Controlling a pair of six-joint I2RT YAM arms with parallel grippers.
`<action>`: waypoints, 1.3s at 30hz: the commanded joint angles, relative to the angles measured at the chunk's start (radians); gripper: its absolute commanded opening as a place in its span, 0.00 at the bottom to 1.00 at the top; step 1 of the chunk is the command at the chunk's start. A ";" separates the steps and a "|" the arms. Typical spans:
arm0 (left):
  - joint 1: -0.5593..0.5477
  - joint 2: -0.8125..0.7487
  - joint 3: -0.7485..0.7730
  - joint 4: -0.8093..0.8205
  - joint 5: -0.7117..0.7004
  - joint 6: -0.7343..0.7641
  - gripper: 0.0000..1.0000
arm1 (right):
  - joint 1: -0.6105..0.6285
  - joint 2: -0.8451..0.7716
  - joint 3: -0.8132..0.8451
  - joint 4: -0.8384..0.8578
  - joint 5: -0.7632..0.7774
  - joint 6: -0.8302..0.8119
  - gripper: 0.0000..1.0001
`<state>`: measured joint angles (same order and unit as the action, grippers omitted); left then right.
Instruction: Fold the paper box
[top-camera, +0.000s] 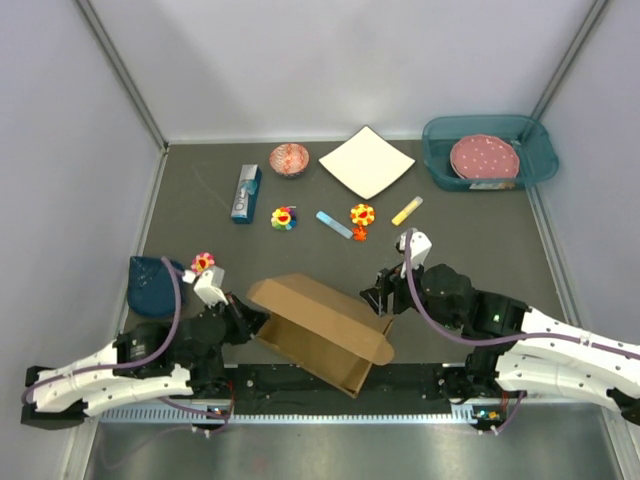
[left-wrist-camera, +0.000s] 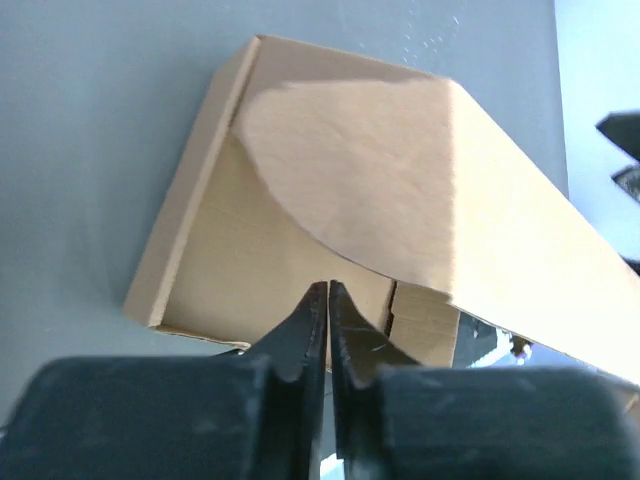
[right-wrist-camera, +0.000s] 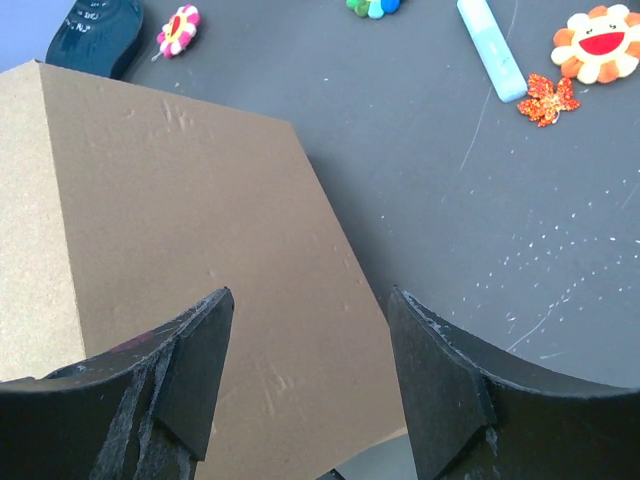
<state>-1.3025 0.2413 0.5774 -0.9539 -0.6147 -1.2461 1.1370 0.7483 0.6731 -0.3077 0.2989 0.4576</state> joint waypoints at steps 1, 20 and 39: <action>-0.004 0.030 -0.022 0.138 0.176 0.235 0.00 | 0.012 -0.024 0.000 -0.001 0.043 0.000 0.64; -0.253 0.182 -0.315 0.572 0.506 0.290 0.00 | 0.012 -0.026 -0.040 -0.018 0.088 0.010 0.64; -0.258 0.652 -0.389 1.086 -0.175 0.257 0.00 | 0.012 0.028 -0.021 -0.004 0.101 -0.022 0.64</action>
<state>-1.5669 0.7029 0.1234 -0.0795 -0.6125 -1.0470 1.1370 0.7551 0.6281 -0.3389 0.3744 0.4488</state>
